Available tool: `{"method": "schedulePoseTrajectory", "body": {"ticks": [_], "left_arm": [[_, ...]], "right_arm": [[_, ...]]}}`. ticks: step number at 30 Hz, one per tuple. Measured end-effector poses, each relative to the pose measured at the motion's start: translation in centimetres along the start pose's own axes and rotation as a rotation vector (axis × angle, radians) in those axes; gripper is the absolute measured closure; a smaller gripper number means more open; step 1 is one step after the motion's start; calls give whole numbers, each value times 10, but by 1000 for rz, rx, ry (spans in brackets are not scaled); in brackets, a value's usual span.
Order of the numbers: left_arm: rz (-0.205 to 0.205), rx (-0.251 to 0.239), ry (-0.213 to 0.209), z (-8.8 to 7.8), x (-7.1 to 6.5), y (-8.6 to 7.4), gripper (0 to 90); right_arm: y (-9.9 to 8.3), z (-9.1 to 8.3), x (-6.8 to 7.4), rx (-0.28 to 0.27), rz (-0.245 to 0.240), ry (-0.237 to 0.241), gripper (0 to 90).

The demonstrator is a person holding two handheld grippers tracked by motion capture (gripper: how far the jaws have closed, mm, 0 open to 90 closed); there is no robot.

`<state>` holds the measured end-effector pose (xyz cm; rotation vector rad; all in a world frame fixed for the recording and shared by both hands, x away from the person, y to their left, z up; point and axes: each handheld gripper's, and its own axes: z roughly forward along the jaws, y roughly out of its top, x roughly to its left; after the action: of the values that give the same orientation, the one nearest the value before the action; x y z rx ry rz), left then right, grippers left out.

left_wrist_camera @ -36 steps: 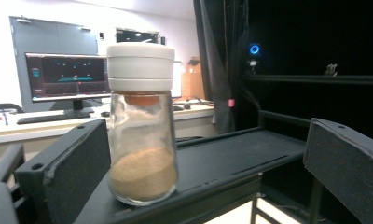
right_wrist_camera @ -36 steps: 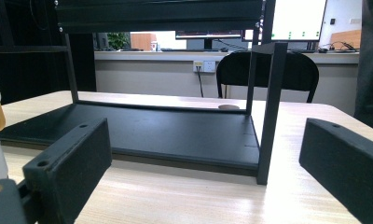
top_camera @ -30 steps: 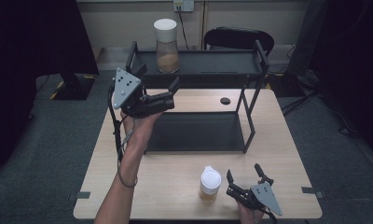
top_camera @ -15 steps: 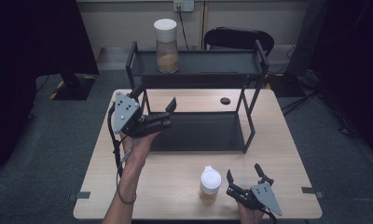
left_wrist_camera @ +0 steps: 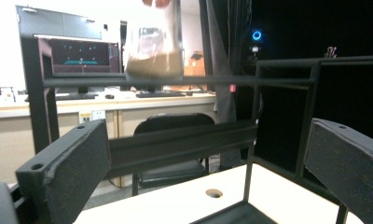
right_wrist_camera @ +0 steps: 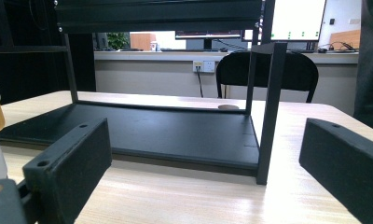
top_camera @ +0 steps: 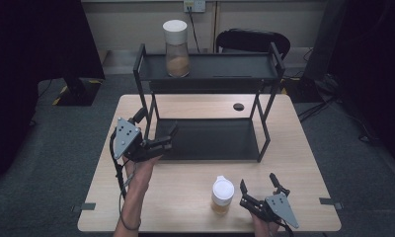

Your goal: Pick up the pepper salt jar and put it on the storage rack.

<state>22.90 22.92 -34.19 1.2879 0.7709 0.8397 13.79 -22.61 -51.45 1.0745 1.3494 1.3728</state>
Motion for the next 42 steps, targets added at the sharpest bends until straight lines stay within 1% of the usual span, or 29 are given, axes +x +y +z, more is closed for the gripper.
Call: {"method": "schedulePoseTrajectory", "body": {"ticks": [2,7,9,12,14,17,21,23,25,27,28,30,32,33,34,37,42], "left_arm": [[3,17,-4,-1,2,-4,0],[-21,23,6,-5,5,-18,0],[-27,33,11,-7,6,-23,0],[-29,49,30,-10,5,-29,0],[-38,48,37,-13,6,-36,0],[-39,45,52,-17,5,-47,0],[-44,29,38,-22,7,-64,0],[-50,43,33,-23,7,-69,0],[-47,53,36,-25,5,-75,0],[-30,44,40,-27,2,-84,1],[-22,55,38,-27,1,-87,1],[-14,59,43,-30,-1,-92,1],[-33,39,52,-32,-2,-103,1],[-33,39,52,-32,-2,-103,1],[-42,49,55,-34,-3,-107,1],[-25,53,62,-35,-6,-115,8],[-13,67,61,-37,-12,-130,1]], "right_arm": [[0,0,0,0,0,0,8],[0,0,0,0,0,-1,8],[0,0,0,0,0,-2,8],[0,0,0,0,0,-2,8],[0,0,0,0,0,-2,8],[0,0,1,0,0,-3,8],[0,0,1,2,0,-5,8],[0,0,1,0,0,-5,8],[0,0,1,0,0,-5,8],[0,0,1,0,0,-5,8],[0,0,1,0,0,-5,8],[0,0,1,0,0,-6,8],[0,0,1,0,0,-6,8],[0,0,1,0,0,-6,8],[0,0,1,0,0,-5,8],[0,0,1,0,-1,-5,8],[0,0,1,0,0,-5,8]]}}
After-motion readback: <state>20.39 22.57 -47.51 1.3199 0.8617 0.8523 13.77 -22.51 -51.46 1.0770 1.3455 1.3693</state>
